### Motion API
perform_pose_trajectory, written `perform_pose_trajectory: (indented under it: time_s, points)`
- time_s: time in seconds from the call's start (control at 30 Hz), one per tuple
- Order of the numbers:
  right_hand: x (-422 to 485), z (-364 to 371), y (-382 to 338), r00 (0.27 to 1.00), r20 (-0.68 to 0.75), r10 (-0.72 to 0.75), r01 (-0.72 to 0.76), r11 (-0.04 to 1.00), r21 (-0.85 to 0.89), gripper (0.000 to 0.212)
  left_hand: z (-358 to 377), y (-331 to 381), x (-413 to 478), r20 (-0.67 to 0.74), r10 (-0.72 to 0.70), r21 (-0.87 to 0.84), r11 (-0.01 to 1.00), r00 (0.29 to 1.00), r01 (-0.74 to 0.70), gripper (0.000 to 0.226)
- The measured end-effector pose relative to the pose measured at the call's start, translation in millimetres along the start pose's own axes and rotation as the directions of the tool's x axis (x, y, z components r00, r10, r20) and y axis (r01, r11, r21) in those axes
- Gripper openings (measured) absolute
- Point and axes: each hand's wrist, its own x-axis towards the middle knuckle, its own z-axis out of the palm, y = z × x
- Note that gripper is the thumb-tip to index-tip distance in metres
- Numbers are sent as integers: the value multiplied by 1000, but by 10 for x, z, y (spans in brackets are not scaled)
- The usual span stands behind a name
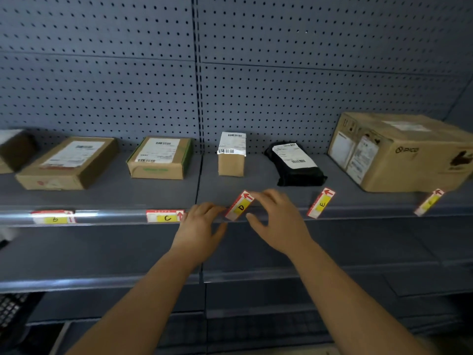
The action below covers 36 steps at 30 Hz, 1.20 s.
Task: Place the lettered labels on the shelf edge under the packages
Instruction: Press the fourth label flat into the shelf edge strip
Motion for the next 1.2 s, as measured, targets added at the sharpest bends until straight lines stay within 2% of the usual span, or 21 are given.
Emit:
perform_pose_trajectory:
  time_s: [0.2,0.3,0.37,0.5,0.6,0.73,0.87,0.97,1.1,1.2]
  points:
    - [201,108,58,990,80,-118,126,987,-100,63,128,111,54,-64,-49,50,997,997,52,35]
    - [147,135,152,995,55,-83,88,990,-108,58,127,127,99,-70,-51,88,994,996,57,36]
    - [82,132,215,997,51,-62,68,992,-109,64,137,136,139,-55,-54,116,991,997,60,31]
    - [102,117,175,991,87,-99,109,986,-123,74,186,200,160,-51,-48,136,989,998,54,28]
    - [156,131,112,988,117,-98,117,979,-167,72,208,200,136,-72,-41,134,990,997,50,28]
    - [46,156,174,995,90,-30,45,984,-171,73,197,190,119,-49,-41,126,991,998,47,30]
    - [90,142,172,992,95,-89,104,979,-174,82,222,214,149,-52,-20,132,991,998,27,31]
    - [199,148,128,988,108,-106,126,973,-194,77,250,221,147,-41,1,128,992,999,5,37]
    - [97,141,246,996,88,-26,45,976,-213,58,251,233,159,-55,-5,123,992,998,12,31]
    - [-105,155,354,995,95,-19,41,971,-236,64,273,253,159,-70,-23,120,992,997,31,28]
